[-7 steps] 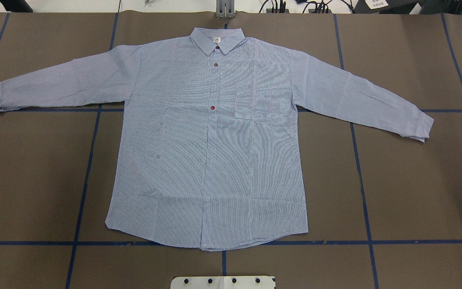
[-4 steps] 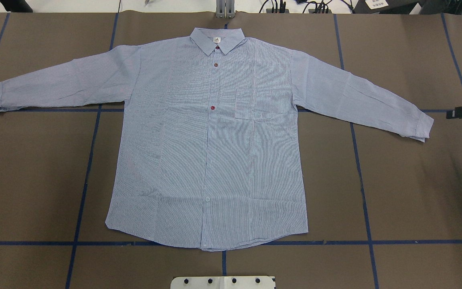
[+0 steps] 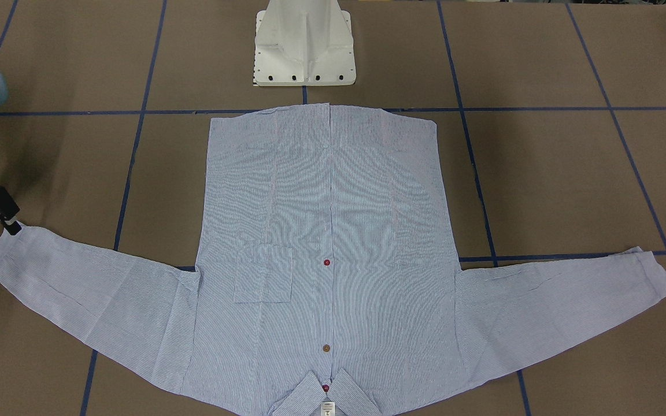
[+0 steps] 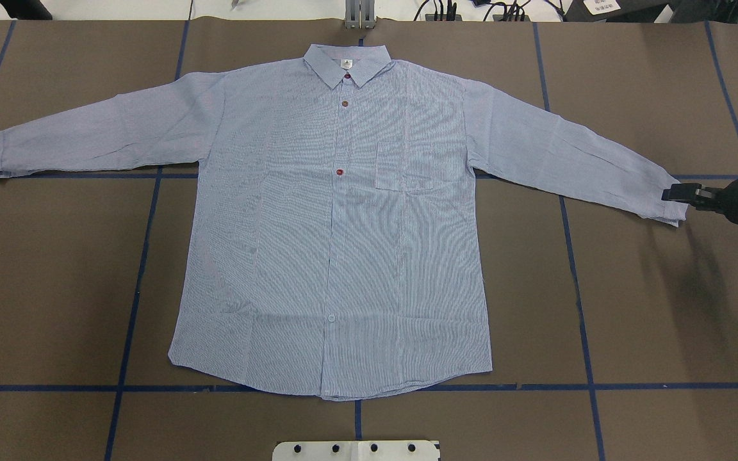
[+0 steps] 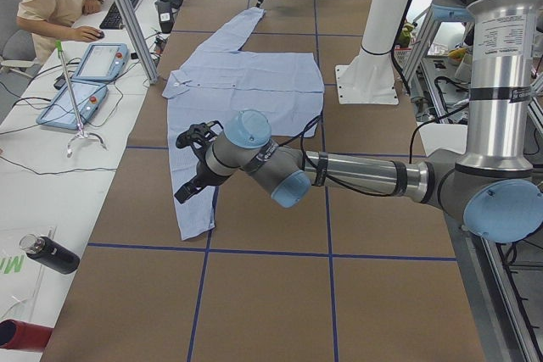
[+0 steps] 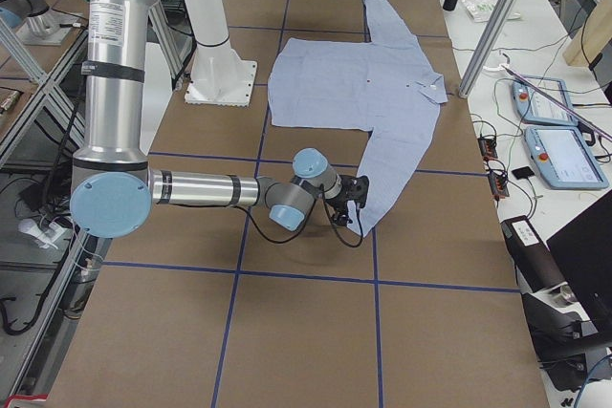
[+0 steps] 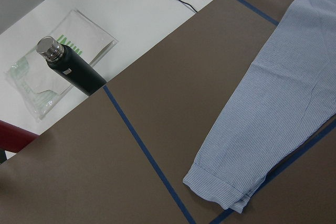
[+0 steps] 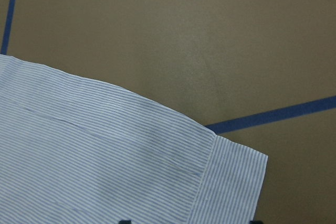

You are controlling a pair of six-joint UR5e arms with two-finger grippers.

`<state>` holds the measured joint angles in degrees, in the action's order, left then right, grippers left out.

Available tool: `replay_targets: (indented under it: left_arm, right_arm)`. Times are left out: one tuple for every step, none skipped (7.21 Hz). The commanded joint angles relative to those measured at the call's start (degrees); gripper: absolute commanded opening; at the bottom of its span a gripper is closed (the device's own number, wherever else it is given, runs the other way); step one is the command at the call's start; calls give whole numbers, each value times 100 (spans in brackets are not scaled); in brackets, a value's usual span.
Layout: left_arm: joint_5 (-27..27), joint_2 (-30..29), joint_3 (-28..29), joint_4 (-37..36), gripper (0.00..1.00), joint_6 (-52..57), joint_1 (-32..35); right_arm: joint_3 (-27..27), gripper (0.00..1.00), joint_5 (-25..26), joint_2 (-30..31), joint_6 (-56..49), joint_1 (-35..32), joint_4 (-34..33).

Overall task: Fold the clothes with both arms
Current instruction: 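Reach the right gripper to the sleeve cuff nearest it and grasp it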

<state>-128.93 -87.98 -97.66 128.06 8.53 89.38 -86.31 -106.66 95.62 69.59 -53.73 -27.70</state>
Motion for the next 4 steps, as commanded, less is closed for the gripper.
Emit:
replay_targets:
  left_arm:
    - [0,0,-8,0,100,0,0]
    - [0,0,1,0,100,0,0]
    - [0,0,-8,0,100,0,0]
    - [0,0,1,0,100,0,0]
  right_arm:
    - [288,70,312,45,238,196,324]
    - [586,70,408,27,309,275,718]
    - [597,70,461,27,379,302,775]
    - [589,66,514,27,458,337,775]
